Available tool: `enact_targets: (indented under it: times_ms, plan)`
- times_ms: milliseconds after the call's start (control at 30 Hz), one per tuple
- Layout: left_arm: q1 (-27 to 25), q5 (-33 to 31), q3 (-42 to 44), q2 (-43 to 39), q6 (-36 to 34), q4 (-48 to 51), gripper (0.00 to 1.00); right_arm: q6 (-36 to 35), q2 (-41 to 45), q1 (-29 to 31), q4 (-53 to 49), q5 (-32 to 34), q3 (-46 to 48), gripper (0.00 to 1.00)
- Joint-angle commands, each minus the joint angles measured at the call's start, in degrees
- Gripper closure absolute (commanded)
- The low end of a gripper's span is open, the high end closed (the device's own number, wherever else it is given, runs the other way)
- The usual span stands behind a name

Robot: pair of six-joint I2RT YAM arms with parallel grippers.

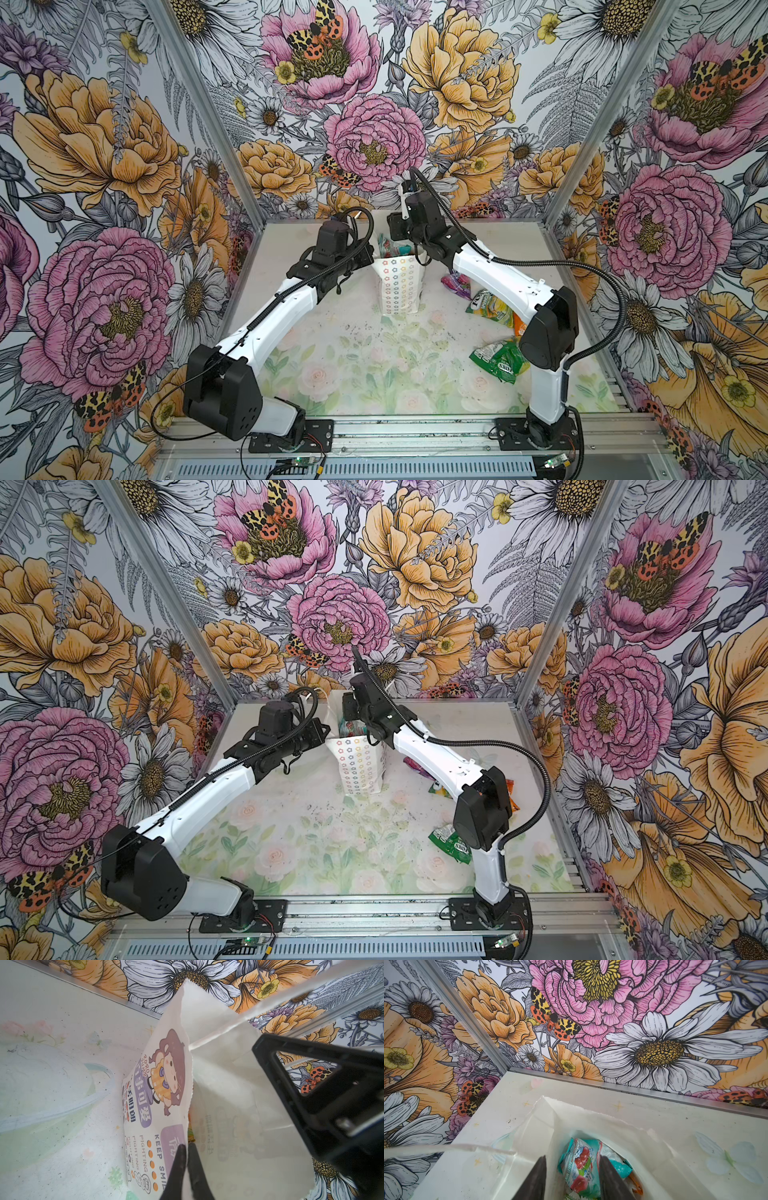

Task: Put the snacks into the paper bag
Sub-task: 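Lower the Barley Mint packet into the paper bag and open the right gripper, then move the right gripper back down over the snack pile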

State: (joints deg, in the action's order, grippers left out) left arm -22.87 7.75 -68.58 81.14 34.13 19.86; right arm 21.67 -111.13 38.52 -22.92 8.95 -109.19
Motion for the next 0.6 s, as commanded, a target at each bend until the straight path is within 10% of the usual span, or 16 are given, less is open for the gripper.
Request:
enact_targets:
  times_ms: [0,567]
  plan:
    - [0.0,-0.1,-0.9,0.7,-0.6,-0.8,1.0,-2.7,5.1,0.5,1.0,-2.7,1.0,0.54]
    - [0.0,0.2,-1.1,0.7,-0.7,-0.8,1.0,-6.9,22.9,0.6,-5.1,-4.8,14.9,0.36]
